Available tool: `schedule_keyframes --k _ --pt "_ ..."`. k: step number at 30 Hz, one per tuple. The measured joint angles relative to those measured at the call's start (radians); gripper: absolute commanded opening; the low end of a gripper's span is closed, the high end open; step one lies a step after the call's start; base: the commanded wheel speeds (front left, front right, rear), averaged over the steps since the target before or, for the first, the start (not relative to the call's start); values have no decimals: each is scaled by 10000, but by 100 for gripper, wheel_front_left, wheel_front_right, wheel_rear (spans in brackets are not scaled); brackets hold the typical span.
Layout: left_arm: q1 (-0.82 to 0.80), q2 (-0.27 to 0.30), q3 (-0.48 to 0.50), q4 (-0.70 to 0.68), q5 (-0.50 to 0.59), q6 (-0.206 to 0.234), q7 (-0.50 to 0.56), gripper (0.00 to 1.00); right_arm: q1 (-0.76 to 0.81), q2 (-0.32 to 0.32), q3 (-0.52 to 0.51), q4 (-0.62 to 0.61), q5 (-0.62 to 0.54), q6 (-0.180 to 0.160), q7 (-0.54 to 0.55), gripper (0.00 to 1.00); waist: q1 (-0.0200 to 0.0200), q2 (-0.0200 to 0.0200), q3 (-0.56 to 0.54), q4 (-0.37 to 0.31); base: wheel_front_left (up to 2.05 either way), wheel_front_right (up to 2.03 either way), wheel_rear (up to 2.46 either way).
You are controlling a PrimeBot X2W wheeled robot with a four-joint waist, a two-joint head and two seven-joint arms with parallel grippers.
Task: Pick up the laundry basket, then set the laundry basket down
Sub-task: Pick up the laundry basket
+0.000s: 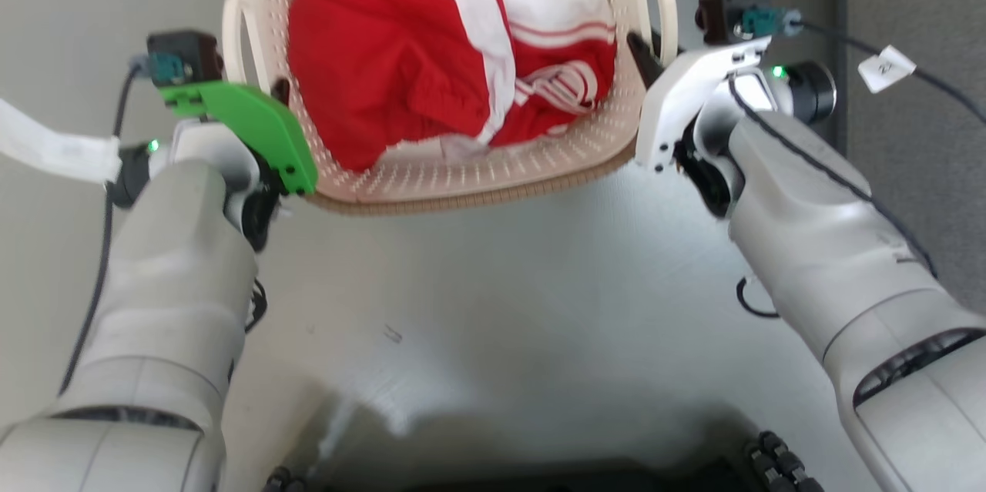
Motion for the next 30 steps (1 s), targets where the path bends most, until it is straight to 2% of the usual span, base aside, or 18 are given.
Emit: schedule_keyframes --k 21,30 --pt "2127 -240 113 314 -617 -35 811 0 2020 153 428 589 1051 443 844 0 0 0 -2650 12 0 0 0" --pt "2925 -249 146 337 -788 -46 1266 0 2784 169 750 554 1496 525 1244 0 -1 0 -3796 -32 0 0 0"
